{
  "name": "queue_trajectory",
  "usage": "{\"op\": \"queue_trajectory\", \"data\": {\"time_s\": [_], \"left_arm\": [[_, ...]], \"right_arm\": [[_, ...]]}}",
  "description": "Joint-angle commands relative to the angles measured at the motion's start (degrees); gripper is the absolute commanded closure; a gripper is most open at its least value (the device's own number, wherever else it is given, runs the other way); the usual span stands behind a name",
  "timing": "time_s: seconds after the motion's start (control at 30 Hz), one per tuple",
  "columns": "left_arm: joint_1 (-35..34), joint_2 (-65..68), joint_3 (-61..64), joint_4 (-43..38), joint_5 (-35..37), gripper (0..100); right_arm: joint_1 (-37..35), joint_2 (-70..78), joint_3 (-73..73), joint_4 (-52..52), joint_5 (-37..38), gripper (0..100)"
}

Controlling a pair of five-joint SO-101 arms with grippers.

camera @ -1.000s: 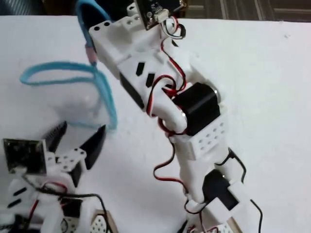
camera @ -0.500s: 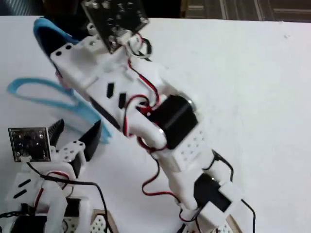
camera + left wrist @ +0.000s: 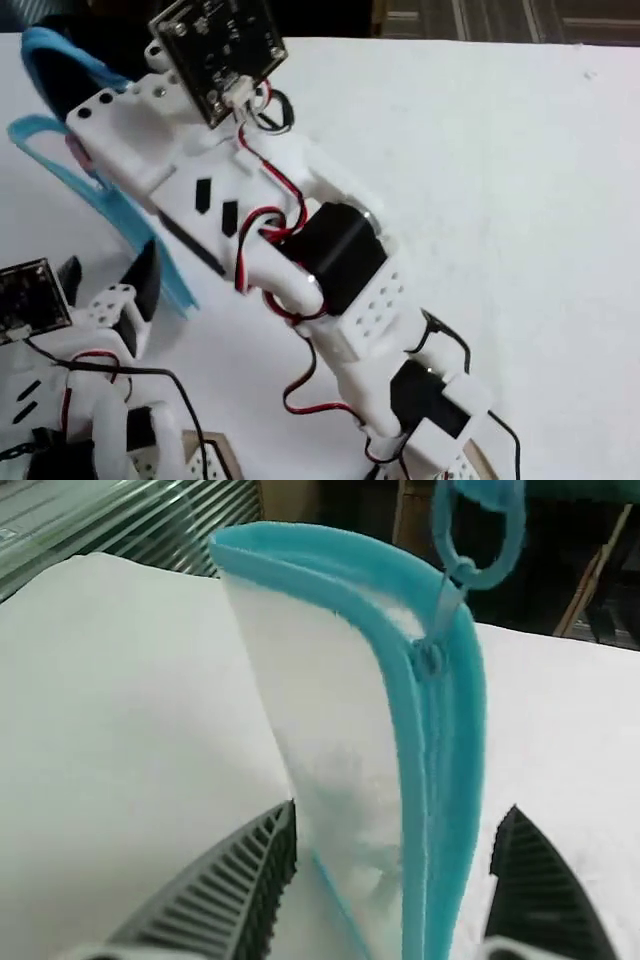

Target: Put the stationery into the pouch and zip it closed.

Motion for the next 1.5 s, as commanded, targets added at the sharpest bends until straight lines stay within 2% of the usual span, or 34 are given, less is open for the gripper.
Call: {"op": "queue_trajectory", "data": {"time_s": [0.0, 0.27, 0.57, 0.73, 0.87, 0.97, 1.07, 1.2, 1.47], "left_arm": [[-2.4, -0.3, -0.2, -1.3, 3.0, 68], [-3.3, -0.2, -0.2, -3.3, 4.3, 68], [-2.5, -0.3, 0.8, -6.0, 6.2, 69], [-4.7, -0.3, 4.9, -14.2, 6.5, 80], [-4.4, -0.4, 5.0, -14.6, -1.1, 90], [-4.4, -0.4, 5.0, -13.6, -4.9, 98], [-4.3, -0.4, 3.3, -10.2, -6.2, 98], [-0.9, -0.4, -0.8, -4.9, -6.2, 98], [0.5, -0.4, -6.2, -1.0, -7.1, 98]], "right_arm": [[-1.9, -0.5, -1.8, -0.9, -0.6, 98.2], [-6.2, -0.4, -1.5, -0.6, -0.6, 98.2], [-7.1, 0.9, -1.9, -0.7, -0.6, 98.2], [-7.5, 1.5, -1.9, -0.7, -0.6, 98.2], [-6.5, 1.5, -1.6, -0.9, -0.5, 98.2], [-4.5, 1.6, -1.5, -1.0, -0.5, 98.2], [-0.6, 3.2, -1.9, -1.0, -0.6, 98.2], [3.9, 5.1, -2.0, -1.0, -0.6, 98.2], [9.5, 5.8, -1.4, -2.9, -0.7, 98.2]]}}
